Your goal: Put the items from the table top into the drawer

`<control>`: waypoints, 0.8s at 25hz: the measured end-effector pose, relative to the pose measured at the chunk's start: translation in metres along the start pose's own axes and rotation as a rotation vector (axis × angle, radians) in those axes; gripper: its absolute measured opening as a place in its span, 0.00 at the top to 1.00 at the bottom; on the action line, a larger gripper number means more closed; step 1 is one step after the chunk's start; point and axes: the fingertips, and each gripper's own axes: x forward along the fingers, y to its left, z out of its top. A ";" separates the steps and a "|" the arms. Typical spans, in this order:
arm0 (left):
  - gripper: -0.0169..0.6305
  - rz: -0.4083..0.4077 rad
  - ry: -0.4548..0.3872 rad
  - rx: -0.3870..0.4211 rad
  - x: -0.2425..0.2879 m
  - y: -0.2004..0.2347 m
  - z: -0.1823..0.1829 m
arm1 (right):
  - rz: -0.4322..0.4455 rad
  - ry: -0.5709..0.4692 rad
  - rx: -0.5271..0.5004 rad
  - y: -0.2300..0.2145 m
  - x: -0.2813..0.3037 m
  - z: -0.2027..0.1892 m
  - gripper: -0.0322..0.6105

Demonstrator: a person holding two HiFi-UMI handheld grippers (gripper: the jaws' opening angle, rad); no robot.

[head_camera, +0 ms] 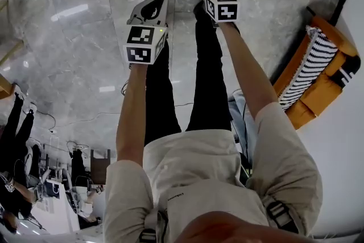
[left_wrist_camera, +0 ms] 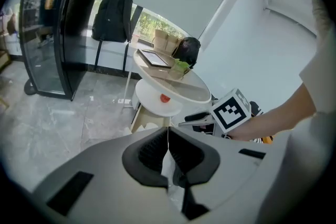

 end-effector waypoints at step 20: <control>0.94 -0.018 -0.043 0.070 -0.206 -0.138 0.111 | 0.025 -0.049 0.147 0.104 -0.327 0.058 0.59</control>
